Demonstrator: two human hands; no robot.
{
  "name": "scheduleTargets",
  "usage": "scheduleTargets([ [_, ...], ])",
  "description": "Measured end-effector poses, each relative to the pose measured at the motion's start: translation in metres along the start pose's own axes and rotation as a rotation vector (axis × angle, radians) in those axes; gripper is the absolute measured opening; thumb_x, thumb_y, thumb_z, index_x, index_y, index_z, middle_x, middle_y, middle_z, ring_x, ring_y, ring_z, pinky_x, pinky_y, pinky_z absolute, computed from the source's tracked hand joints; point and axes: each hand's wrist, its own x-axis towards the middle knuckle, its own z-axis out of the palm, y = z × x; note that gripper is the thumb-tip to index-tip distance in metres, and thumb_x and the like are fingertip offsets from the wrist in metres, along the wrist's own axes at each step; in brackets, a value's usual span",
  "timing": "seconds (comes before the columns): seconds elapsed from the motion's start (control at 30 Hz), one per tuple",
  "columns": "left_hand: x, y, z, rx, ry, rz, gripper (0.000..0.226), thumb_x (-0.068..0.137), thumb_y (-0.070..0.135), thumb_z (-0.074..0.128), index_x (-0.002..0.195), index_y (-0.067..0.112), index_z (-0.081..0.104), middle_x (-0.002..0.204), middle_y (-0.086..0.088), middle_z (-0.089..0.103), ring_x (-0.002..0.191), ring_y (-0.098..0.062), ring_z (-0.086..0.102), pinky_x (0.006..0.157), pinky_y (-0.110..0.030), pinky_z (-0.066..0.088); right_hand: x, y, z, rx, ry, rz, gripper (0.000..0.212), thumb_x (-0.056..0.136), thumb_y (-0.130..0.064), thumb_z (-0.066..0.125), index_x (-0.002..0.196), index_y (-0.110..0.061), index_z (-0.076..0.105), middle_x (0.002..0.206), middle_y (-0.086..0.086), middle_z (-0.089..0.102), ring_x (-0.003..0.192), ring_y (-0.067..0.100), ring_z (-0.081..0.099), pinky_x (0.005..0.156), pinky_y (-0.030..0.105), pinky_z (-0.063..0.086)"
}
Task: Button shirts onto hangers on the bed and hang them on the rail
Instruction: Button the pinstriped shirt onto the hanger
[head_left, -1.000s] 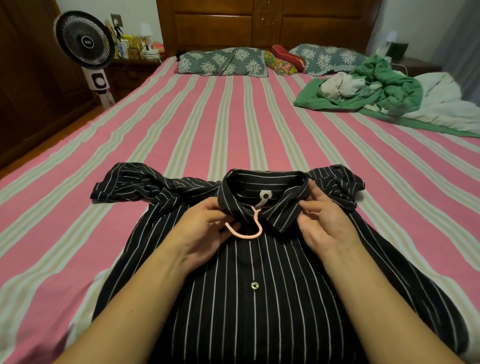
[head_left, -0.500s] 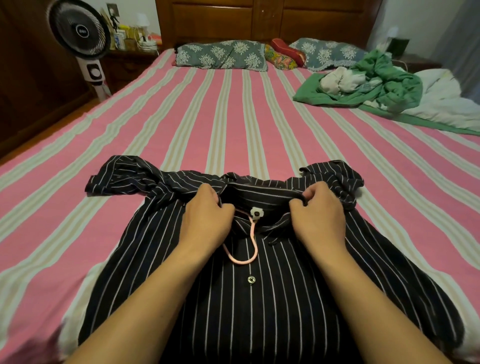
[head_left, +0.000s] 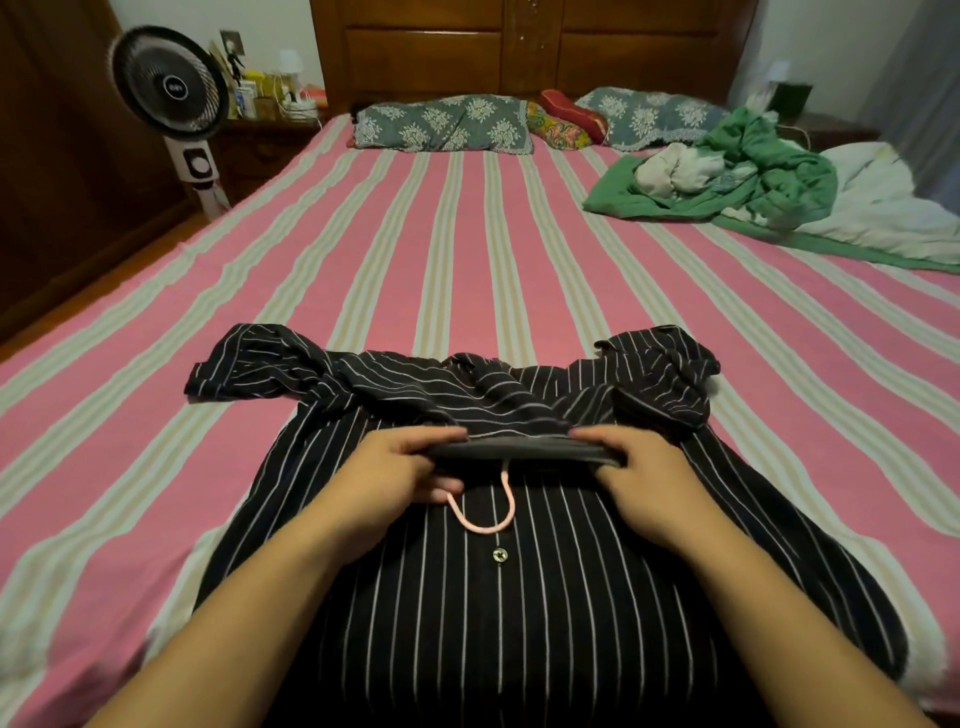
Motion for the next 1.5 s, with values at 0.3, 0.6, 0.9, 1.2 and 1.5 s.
scheduleTargets([
  [0.3,0.002,-0.005,0.002,0.222,0.140,0.020,0.010,0.099,0.014,0.063,0.100,0.013,0.073,0.087,-0.010,0.072,0.058,-0.013,0.065,0.058,-0.030,0.054,0.000,0.007,-0.009,0.101,0.041,0.027,0.028,0.095,-0.037,0.065,0.123,-0.035,0.061,0.114,-0.011,0.064,0.102,0.011,0.061,0.087,0.029,0.046],
  [0.6,0.004,0.003,0.005,1.190,0.236,-0.026,0.009,0.092,0.047,0.066,0.092,0.040,0.072,0.120,-0.002,0.056,0.119,-0.027,0.049,0.101,-0.044,0.047,0.017,0.020,-0.024,-0.286,0.296,0.086,0.022,0.091,-0.014,0.061,0.107,-0.022,0.049,0.101,-0.001,0.056,0.085,0.022,0.058,0.076,0.041,0.050],
  [0.9,0.015,0.007,0.038,0.961,-0.014,0.645,0.041,0.096,0.055,0.054,0.128,0.033,0.067,0.126,0.017,0.059,0.122,-0.002,0.049,0.108,-0.029,0.040,0.113,0.063,-0.095,0.519,0.275,0.467,0.043,0.087,-0.018,0.067,0.125,-0.002,0.057,0.116,0.018,0.069,0.091,0.023,0.073,0.080,0.035,0.060],
  [1.2,0.033,-0.004,0.090,1.245,-0.054,0.653,0.030,0.097,0.039,0.057,0.126,0.033,0.062,0.134,0.010,0.053,0.121,-0.016,0.054,0.098,-0.036,0.048,0.114,0.075,-0.113,1.074,0.473,0.456,0.010,0.091,0.004,0.057,0.090,-0.004,0.062,0.077,0.010,0.064,0.064,0.018,0.063,0.052,0.027,0.055],
  [1.5,0.021,0.017,0.032,0.608,0.085,0.347,0.027,0.091,0.043,0.065,0.117,0.036,0.067,0.110,0.013,0.072,0.107,-0.011,0.066,0.100,-0.042,0.050,0.041,0.088,-0.133,-0.255,0.401,0.365,0.031,0.086,-0.014,0.066,0.117,-0.013,0.062,0.119,0.015,0.056,0.099,0.028,0.056,0.082,0.038,0.051],
])
